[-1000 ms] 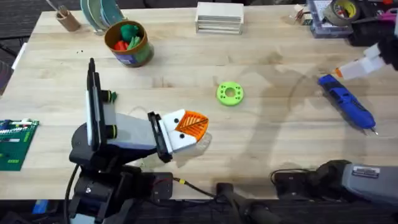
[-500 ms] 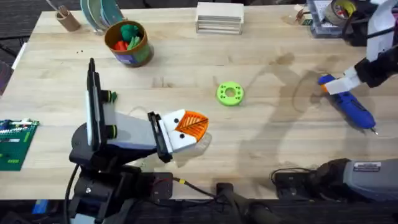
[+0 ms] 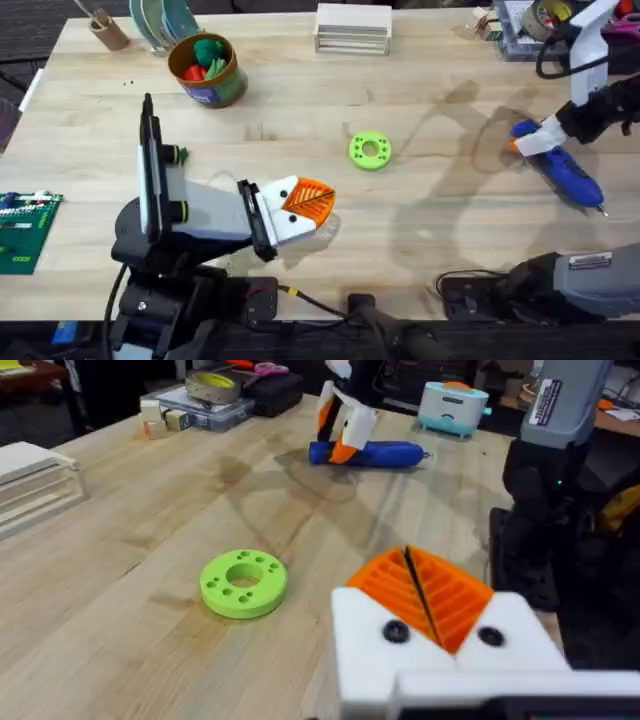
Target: Pick up the gripper from the table and insert it into the empty holder that is missing its gripper. Then pick up a screw, insert it into the mounting hole, and use the screwdriver to tighten it. Finally, clean up the table by picking up the vegetable and placing it into the bucket.
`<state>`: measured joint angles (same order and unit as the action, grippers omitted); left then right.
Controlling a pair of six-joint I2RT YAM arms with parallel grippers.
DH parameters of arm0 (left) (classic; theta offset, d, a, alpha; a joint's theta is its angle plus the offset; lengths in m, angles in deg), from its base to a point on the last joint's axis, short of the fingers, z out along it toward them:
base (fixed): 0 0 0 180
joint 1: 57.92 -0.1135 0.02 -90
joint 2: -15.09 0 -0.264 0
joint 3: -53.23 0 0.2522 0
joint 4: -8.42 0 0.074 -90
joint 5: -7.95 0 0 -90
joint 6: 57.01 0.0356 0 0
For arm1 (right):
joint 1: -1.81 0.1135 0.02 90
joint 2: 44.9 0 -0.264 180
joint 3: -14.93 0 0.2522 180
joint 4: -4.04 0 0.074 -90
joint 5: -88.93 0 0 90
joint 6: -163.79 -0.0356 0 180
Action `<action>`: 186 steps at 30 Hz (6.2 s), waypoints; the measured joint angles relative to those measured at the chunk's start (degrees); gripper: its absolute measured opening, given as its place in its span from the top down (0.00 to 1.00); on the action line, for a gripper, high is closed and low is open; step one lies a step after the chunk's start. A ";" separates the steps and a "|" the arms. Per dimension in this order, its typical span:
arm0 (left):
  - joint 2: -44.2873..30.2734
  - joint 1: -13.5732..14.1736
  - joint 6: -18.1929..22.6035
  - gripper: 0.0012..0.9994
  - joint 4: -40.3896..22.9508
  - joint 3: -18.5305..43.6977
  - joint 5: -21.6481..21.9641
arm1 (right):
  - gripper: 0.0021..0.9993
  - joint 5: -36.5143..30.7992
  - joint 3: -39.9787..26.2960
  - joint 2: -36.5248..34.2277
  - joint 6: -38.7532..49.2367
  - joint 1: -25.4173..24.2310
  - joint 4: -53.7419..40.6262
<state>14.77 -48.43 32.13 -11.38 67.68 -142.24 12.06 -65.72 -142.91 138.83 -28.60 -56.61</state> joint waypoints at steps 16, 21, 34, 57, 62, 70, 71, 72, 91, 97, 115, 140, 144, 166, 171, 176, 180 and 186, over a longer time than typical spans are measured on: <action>0.00 0.00 0.00 1.00 0.00 0.00 0.00 | 0.01 -0.24 0.00 -4.28 1.49 -3.23 1.43; 0.00 0.00 0.00 1.00 -0.02 0.00 0.00 | 0.01 -0.23 0.00 -4.40 1.95 -3.23 1.25; 0.00 0.00 0.00 1.00 0.00 0.00 0.00 | 0.01 -1.95 -0.17 -4.51 3.02 -3.10 -0.18; 0.00 0.00 0.00 1.00 -0.02 0.00 0.00 | 0.01 -9.91 -0.46 -4.49 0.76 1.16 -0.55; 0.00 0.00 0.00 1.00 -0.02 0.00 0.00 | 0.01 -9.95 -0.46 -4.49 0.76 1.16 -0.57; 0.00 0.00 0.00 1.00 0.00 0.00 0.00 | 0.01 -9.96 -0.46 -4.49 0.76 1.16 -0.59; 0.01 0.00 0.00 1.00 -0.01 0.00 0.00 | 0.03 -10.01 -0.46 -4.49 0.73 1.16 -0.59; 0.00 0.00 0.00 1.00 0.00 0.00 0.00 | 0.05 -10.14 -0.46 -4.49 0.74 1.16 -0.67; 0.00 0.00 0.00 1.00 0.00 0.00 0.00 | 0.58 -11.00 -0.46 -4.49 0.57 1.14 -0.86; 0.00 0.00 0.00 1.00 0.00 0.00 0.00 | 0.91 -11.71 -0.46 -4.70 0.46 1.14 -0.57; 0.00 0.02 0.00 1.00 -0.02 0.00 0.00 | 0.97 -11.68 -0.44 -4.78 -0.21 1.16 0.48; 0.00 0.00 0.00 1.00 -0.02 0.00 0.00 | 0.97 -11.69 -0.44 15.34 -7.31 2.82 0.27; 0.00 0.00 0.00 1.00 -0.01 0.00 0.00 | 0.97 -9.46 -0.45 21.41 -8.48 3.10 0.20; 0.00 0.00 0.00 1.00 0.00 0.00 0.00 | 0.97 12.63 -0.44 41.49 -16.18 3.15 4.24; 0.00 0.00 0.00 1.00 0.00 0.00 0.00 | 0.97 23.64 -0.44 41.48 -22.26 3.15 8.10; 0.00 0.00 0.00 1.00 0.00 0.00 0.00 | 0.97 31.27 -0.44 41.78 -25.64 3.15 11.31; 0.02 0.00 0.00 1.00 -0.01 0.00 0.00 | 0.97 33.37 -0.44 43.53 -26.54 3.15 7.87; 0.00 0.00 0.00 1.00 0.00 0.00 0.00 | 0.97 34.56 -0.23 48.57 -25.83 2.78 2.40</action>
<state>14.77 -48.43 32.13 -11.38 67.68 -142.24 46.62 -65.95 -94.35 112.99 -25.82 -54.21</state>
